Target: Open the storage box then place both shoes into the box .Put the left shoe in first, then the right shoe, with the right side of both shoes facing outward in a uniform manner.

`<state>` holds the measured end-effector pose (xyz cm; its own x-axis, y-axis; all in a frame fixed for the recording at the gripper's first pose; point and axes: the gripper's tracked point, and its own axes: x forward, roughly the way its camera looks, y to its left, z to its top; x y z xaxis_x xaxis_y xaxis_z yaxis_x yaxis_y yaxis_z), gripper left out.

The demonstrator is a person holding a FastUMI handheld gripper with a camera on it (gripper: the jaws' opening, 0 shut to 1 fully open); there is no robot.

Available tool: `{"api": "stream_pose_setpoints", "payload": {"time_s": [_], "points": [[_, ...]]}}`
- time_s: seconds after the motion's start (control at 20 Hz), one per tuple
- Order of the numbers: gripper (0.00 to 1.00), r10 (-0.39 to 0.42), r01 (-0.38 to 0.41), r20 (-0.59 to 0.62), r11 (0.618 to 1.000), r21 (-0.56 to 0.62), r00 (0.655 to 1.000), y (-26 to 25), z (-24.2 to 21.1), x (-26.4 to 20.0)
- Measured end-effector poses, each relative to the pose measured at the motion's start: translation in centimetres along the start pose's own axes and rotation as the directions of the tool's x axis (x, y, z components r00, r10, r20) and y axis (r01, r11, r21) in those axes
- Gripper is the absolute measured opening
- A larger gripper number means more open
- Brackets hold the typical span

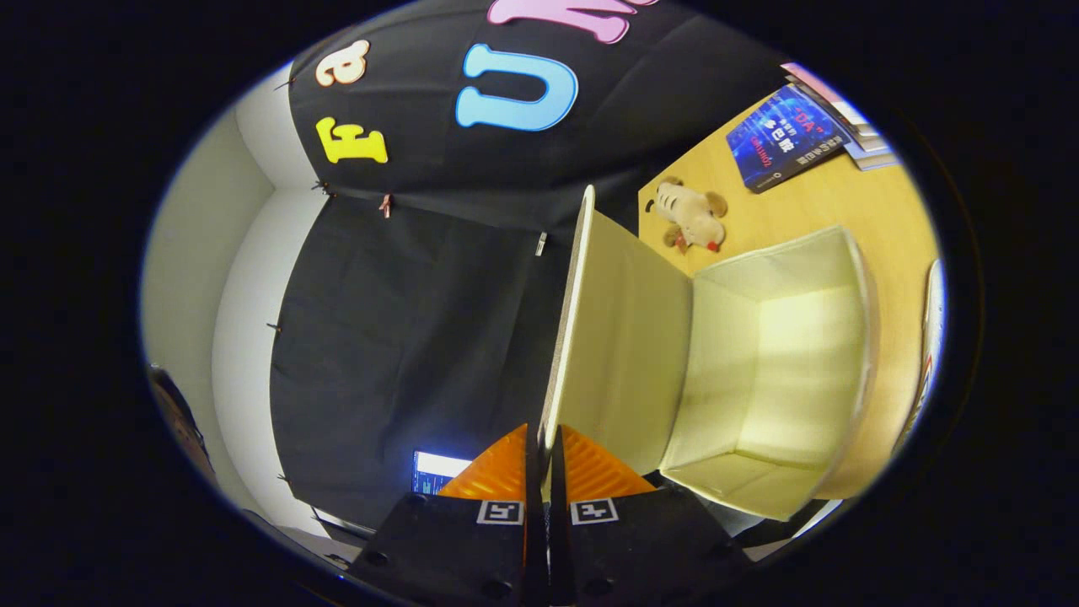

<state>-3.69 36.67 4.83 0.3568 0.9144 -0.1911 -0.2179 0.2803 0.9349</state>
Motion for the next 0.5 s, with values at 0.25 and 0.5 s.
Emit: {"api": "stream_pose_setpoints", "payload": {"time_s": [0.25, 0.5], "points": [[0.06, -0.009, 0.008, -0.041, 1.0, -0.025, 0.999, 2.2, -1.5, 7.5], [0.07, -0.049, 0.047, -0.083, 0.999, -0.021, 0.995, 2.0, -3.0, 14.6]]}}
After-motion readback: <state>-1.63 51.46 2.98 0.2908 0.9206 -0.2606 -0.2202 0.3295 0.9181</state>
